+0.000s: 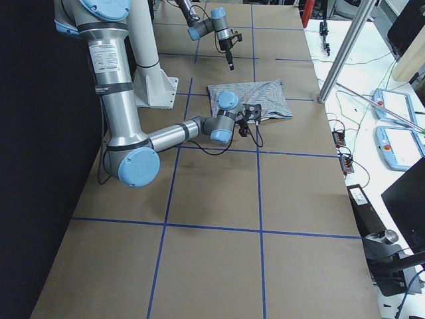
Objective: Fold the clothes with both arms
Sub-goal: 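Move both grippers down toward the shirt edge nearest the robot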
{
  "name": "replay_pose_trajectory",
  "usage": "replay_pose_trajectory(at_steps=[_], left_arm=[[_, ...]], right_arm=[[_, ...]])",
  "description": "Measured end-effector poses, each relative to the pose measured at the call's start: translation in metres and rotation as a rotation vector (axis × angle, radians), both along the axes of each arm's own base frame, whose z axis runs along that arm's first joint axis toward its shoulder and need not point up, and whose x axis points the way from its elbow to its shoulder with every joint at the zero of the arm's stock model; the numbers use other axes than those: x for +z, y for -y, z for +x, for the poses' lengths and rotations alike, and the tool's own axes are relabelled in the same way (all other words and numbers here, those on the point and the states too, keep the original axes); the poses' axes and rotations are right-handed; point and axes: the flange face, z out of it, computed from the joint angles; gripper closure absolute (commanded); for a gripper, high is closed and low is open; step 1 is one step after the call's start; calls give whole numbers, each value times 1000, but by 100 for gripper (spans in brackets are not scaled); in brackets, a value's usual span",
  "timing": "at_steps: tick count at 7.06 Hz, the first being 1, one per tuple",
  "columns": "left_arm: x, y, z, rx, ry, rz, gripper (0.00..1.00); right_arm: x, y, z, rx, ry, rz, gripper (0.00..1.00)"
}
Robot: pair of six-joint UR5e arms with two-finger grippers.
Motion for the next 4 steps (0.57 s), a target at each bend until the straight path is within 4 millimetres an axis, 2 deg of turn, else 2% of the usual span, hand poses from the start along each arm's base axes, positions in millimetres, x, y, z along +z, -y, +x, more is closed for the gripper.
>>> replay_pose_trajectory(at_steps=[1, 2, 4], left_arm=[[0, -28, 21, -39, -15, -69, 34], [0, -48, 38, -75, -18, -130, 43], [-5, -73, 63, -104, 2, -210, 43]], right_arm=[[-5, -16, -4, 57, 43, -56, 1], [-12, -28, -17, 108, 54, -93, 1], [-28, -40, -37, 149, 40, -118, 0]])
